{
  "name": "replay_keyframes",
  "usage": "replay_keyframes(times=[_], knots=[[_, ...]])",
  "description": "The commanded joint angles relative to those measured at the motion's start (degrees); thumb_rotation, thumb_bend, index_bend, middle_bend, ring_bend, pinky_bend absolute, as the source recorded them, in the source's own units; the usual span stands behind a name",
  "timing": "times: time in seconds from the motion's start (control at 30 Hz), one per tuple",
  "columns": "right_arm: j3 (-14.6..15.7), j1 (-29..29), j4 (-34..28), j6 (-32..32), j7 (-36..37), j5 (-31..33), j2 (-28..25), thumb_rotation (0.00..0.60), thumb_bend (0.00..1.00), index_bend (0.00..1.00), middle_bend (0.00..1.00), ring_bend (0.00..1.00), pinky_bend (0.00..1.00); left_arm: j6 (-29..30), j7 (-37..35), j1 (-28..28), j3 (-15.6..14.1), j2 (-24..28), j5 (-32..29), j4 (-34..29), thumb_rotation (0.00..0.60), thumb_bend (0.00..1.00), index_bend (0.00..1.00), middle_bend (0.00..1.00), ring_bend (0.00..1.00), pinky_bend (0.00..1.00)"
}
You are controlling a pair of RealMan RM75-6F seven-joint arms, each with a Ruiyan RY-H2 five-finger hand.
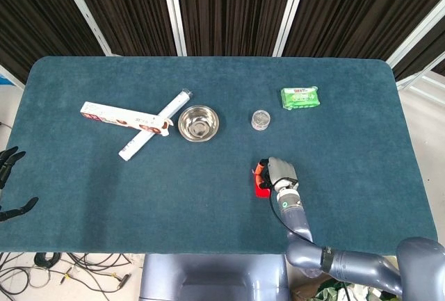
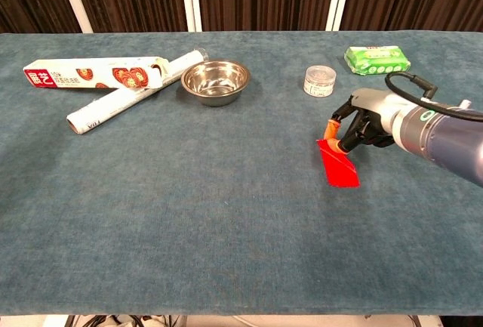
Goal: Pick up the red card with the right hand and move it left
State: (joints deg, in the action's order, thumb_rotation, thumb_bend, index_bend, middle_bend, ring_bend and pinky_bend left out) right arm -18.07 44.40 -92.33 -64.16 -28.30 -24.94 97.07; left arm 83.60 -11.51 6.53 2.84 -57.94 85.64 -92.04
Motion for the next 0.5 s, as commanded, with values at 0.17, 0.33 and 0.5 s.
replay_keyframes(times=[0.17, 0.33, 0.5], knots=[[2.54, -2.97, -13.15, -3.87, 0.52, -5.76, -4.60, 0.600, 0.45, 0.69, 1.00, 1.00, 1.00, 0.08, 0.02, -0.01, -0.03, -0.03, 0.18, 0.07, 0.600, 0.21, 0.12, 0.05, 0.03, 0.05], [4.03, -4.64, -23.67, -5.44, 0.65, -8.72, -8.35, 0.600, 0.45, 0.69, 1.00, 1.00, 1.00, 0.05, -0.04, -0.03, -0.02, 0.01, 0.11, 0.00, 0.600, 0.21, 0.12, 0.05, 0.03, 0.05], [2.57, -5.66, -31.46, -4.76, 3.31, -9.23, -12.20, 0.600, 0.45, 0.69, 1.00, 1.00, 1.00, 0.02, -0.01, -0.03, -0.02, 0.06, 0.10, -0.06, 0.600, 0.21, 0.12, 0.05, 0.03, 0.05]])
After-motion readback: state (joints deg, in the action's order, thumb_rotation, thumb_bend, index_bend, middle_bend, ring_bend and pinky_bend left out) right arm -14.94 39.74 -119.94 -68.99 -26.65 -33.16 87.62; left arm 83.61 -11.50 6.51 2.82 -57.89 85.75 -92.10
